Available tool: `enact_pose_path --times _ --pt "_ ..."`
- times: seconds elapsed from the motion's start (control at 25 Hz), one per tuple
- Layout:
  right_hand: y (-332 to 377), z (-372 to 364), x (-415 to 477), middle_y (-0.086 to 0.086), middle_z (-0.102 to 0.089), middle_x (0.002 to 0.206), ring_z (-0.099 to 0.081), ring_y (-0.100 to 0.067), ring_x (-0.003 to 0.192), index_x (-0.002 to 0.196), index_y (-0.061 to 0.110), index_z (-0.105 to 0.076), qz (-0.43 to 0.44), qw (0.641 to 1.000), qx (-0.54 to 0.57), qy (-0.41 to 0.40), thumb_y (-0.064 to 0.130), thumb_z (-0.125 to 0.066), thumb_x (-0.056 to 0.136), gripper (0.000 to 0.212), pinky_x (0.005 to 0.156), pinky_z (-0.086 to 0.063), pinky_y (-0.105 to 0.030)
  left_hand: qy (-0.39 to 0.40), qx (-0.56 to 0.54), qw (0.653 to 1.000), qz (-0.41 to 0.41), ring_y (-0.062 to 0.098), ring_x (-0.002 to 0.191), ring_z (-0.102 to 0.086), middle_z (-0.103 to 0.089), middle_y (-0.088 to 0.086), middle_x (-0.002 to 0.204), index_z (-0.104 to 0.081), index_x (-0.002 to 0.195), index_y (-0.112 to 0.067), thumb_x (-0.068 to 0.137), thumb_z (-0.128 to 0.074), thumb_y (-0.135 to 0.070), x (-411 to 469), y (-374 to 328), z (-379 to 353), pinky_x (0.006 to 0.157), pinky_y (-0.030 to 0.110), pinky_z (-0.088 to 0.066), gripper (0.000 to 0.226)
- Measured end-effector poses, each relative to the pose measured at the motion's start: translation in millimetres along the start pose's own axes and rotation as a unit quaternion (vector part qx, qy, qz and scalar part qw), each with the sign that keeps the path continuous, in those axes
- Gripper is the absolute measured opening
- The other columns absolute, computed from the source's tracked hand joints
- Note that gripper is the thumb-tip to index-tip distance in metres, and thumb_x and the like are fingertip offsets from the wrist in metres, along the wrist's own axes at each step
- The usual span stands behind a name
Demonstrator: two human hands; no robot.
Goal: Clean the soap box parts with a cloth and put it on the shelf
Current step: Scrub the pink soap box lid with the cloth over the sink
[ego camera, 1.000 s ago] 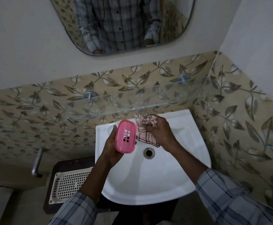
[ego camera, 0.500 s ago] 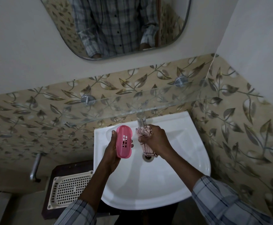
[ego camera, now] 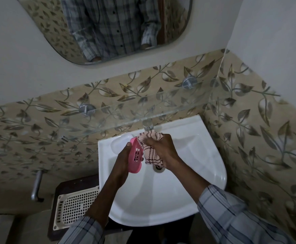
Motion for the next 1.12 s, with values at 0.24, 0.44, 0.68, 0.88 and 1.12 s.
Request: enact_pose_path --times 0.24,0.44,0.68,0.88,1.12 --pt "2.1 10.6 10.4 -0.010 -0.074 0.095 -0.071 -0.027 0.088 0.102 0.005 -0.070 -0.064 0.978 -0.169 -0.104 0.037 -0.086 0.064 0.052 0.078 -0.060 -0.039 -0.037 -0.047 0.997 -0.041 0.031 0.101 -0.071 -0.072 0.016 0.117 -0.061 0.130 -0.028 0.095 -0.041 -0.064 -0.5 -1.1 2.8 0.084 0.041 -0.057 0.054" --pt "12.3 8.4 9.6 -0.006 -0.078 0.079 -0.075 -0.027 0.074 0.086 0.014 -0.077 -0.040 0.998 -0.043 -0.002 0.038 -0.087 0.058 0.039 0.069 -0.063 -0.039 -0.013 -0.027 0.999 -0.022 0.030 0.103 -0.071 -0.073 0.014 0.117 -0.063 0.129 -0.024 0.097 -0.039 -0.061 2.1 -6.2 1.1 0.083 0.041 -0.059 0.055" --pt "14.8 0.7 13.7 -0.001 -0.074 0.085 -0.072 -0.019 0.076 0.092 0.014 -0.072 0.019 0.972 -0.233 -0.028 0.045 -0.084 0.060 0.046 0.068 -0.060 -0.034 -0.031 -0.030 0.999 -0.015 0.028 0.097 -0.074 -0.075 0.014 0.111 -0.070 0.120 -0.031 0.093 -0.041 -0.066 2.6 2.6 1.9 0.077 0.035 -0.060 0.053" --pt "14.0 -10.4 7.9 -0.006 -0.075 0.092 -0.072 -0.022 0.082 0.099 0.012 -0.072 0.020 0.965 -0.245 -0.092 0.052 -0.079 0.070 0.050 0.073 -0.060 -0.036 -0.017 -0.002 1.000 -0.025 0.028 0.102 -0.072 -0.074 0.008 0.115 -0.065 0.125 -0.036 0.091 -0.041 -0.070 4.4 6.7 2.0 0.083 0.040 -0.060 0.054" --pt "15.0 -14.0 9.3 -0.008 -0.071 0.104 -0.066 -0.029 0.098 0.105 0.012 -0.065 0.069 0.927 -0.352 -0.105 0.053 -0.072 0.078 0.049 0.071 -0.048 -0.030 -0.016 0.010 1.000 -0.022 0.033 0.099 -0.072 -0.075 0.011 0.113 -0.065 0.125 -0.030 0.093 -0.043 -0.064 6.4 5.7 9.7 0.079 0.038 -0.060 0.052"
Point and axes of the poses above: each hand's wrist, its own x-axis towards the middle knuckle, its own z-axis out of the back of the hand, y = z × x, the point moved 1 cm from there along x, towards the middle knuckle
